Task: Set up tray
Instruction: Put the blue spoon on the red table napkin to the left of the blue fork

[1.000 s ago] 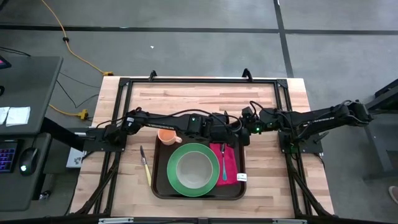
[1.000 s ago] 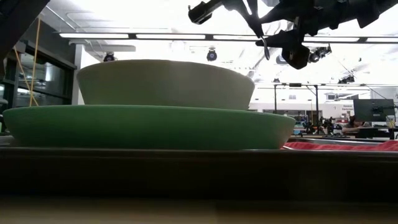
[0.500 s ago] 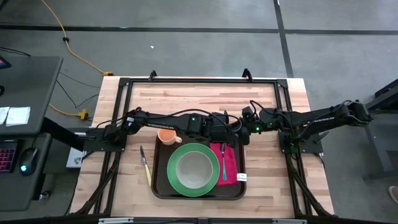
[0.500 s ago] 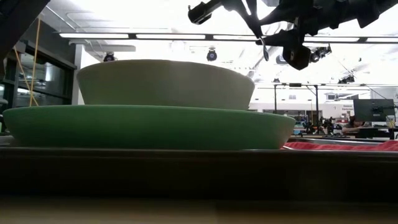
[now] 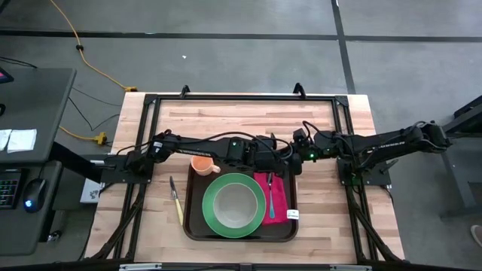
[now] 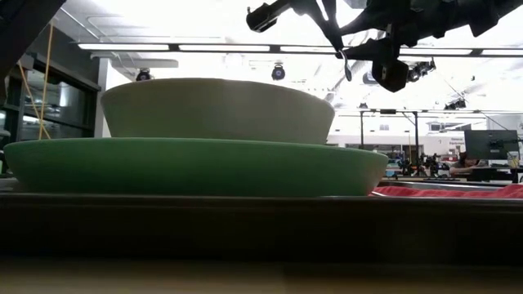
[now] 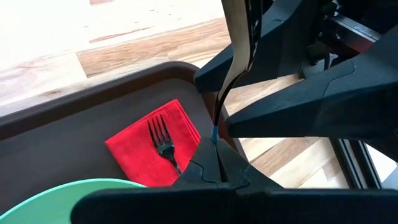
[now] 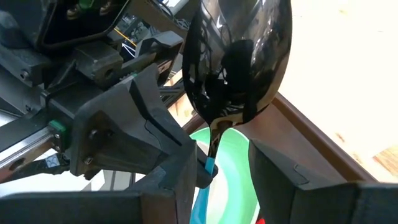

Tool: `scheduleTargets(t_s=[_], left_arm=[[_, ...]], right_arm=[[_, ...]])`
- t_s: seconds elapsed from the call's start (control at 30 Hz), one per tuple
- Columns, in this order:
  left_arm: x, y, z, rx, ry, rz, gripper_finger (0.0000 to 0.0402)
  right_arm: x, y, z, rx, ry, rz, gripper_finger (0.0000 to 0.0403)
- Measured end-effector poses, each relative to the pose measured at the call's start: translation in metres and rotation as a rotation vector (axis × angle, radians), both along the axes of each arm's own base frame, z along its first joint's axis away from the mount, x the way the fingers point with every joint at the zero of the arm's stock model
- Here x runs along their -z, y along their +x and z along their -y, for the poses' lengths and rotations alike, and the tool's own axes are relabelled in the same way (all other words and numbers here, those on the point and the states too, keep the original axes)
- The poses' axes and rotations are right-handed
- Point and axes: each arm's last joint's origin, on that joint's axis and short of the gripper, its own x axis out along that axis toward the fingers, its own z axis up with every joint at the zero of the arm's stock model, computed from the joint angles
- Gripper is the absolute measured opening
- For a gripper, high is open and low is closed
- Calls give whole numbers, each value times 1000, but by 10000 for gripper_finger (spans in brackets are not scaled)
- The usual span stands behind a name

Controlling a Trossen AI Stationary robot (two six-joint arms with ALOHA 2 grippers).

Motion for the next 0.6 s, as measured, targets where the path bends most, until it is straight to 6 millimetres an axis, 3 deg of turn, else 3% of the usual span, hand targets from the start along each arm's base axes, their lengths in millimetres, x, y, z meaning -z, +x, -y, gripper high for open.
scheduleTargets(t_s=[0.6], left_arm=[[2, -3, 2, -29, 4, -25, 3]], right_arm=[[3, 8, -1, -19, 7, 20, 124]])
